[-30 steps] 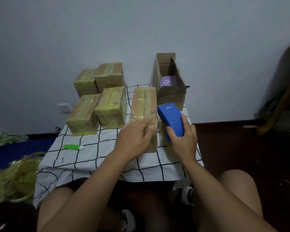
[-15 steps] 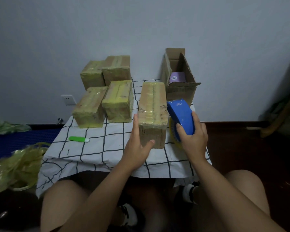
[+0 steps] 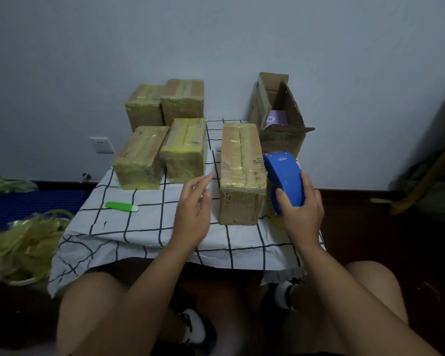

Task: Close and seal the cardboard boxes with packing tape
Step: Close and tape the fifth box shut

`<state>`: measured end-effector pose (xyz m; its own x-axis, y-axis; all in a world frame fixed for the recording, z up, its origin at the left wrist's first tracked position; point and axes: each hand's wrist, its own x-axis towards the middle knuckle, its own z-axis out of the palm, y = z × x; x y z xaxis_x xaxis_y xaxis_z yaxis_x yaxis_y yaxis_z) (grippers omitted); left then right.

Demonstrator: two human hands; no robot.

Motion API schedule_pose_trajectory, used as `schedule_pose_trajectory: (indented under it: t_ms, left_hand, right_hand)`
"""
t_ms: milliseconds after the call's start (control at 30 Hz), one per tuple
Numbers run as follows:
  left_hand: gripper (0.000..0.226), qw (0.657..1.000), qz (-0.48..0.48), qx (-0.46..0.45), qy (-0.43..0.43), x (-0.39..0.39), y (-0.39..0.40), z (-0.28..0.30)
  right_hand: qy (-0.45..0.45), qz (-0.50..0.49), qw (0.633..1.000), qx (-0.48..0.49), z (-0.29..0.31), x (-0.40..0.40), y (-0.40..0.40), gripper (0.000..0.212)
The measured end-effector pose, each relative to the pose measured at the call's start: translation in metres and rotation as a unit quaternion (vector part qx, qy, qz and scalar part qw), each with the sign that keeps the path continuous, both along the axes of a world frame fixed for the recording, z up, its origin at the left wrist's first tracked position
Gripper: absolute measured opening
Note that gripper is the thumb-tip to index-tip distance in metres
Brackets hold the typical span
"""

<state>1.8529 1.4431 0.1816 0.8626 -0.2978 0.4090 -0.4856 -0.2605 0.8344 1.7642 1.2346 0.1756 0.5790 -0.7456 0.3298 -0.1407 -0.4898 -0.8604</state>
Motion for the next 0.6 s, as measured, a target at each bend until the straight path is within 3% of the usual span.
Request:
schedule_pose_trajectory:
  t_ms: [100, 267, 433, 600]
  left_hand:
    - [0.036, 0.995, -0.093, 0.042, -0.023, 0.019, 0.006, 0.01]
    - [0.024, 0.989, -0.142, 0.039, -0.031, 0.032, 0.002, 0.017]
    - [0.023, 0.989, -0.135, -0.001, 0.06, 0.029, -0.007, 0.027]
    - [0.011, 0.989, -0.107, 0.021, 0.096, 0.03, -0.017, 0.032]
  right_hand:
    - [-0.001, 0.0, 1.0, 0.003, 0.001, 0.0, 0.0, 0.069]
    - [0.001, -0.004, 1.0, 0.001, -0.002, 0.0, -0.001, 0.07]
    - [0.002, -0.006, 1.0, -0.007, -0.003, 0.0, -0.001, 0.07]
    - [0.002, -0.01, 1.0, -0.006, -0.004, 0.0, -0.002, 0.07]
